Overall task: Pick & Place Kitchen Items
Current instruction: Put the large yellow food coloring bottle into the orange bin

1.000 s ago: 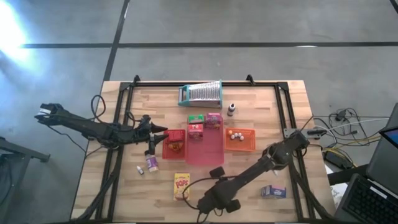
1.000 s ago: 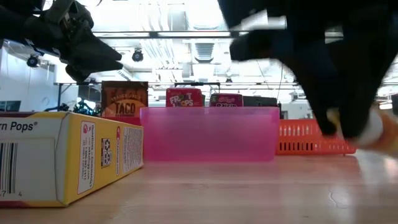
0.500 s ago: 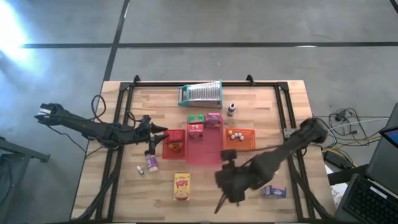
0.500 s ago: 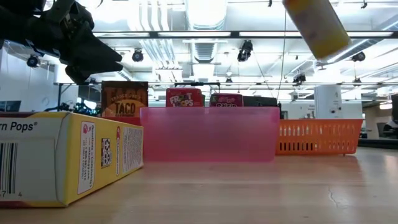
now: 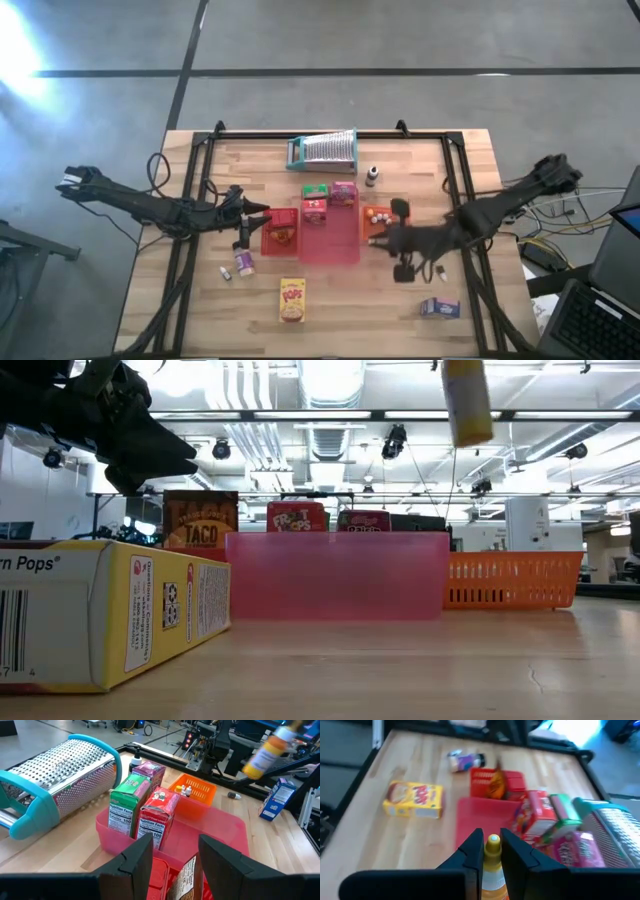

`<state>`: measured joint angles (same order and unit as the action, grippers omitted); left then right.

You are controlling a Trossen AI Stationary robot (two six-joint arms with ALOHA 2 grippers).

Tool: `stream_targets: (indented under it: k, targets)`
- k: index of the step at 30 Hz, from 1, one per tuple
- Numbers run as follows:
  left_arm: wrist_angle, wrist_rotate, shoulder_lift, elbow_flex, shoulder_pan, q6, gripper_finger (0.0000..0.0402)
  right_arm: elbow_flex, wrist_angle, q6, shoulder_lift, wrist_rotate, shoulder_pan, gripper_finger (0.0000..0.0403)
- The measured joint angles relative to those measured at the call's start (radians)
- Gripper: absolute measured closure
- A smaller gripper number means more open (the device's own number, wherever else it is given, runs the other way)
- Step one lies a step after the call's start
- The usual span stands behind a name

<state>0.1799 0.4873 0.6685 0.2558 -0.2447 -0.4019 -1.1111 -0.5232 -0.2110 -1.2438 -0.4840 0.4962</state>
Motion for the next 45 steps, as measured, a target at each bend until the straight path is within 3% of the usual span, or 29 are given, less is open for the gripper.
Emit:
stream_targets:
  k: [9,19,32,45]
  targets:
    - [0.000,0.000,0.000,0.000,0.000,0.000,0.0238,0.363,0.330,0.088,0.262,-0.009,-0.115,0.0357]
    - [0.000,0.000,0.000,0.000,0.000,0.001,0.0238,0.651,0.588,0.106,0.400,-0.003,-0.168,0.0357]
    - [0.006,0.003,0.000,0.000,0.000,0.007,0.0238,0.752,0.734,0.101,0.357,0.075,-0.246,0.0357]
    - [0.008,0.004,0.000,0.000,0.000,0.009,0.0238,0.772,0.750,0.049,0.250,0.076,-0.259,0.0358]
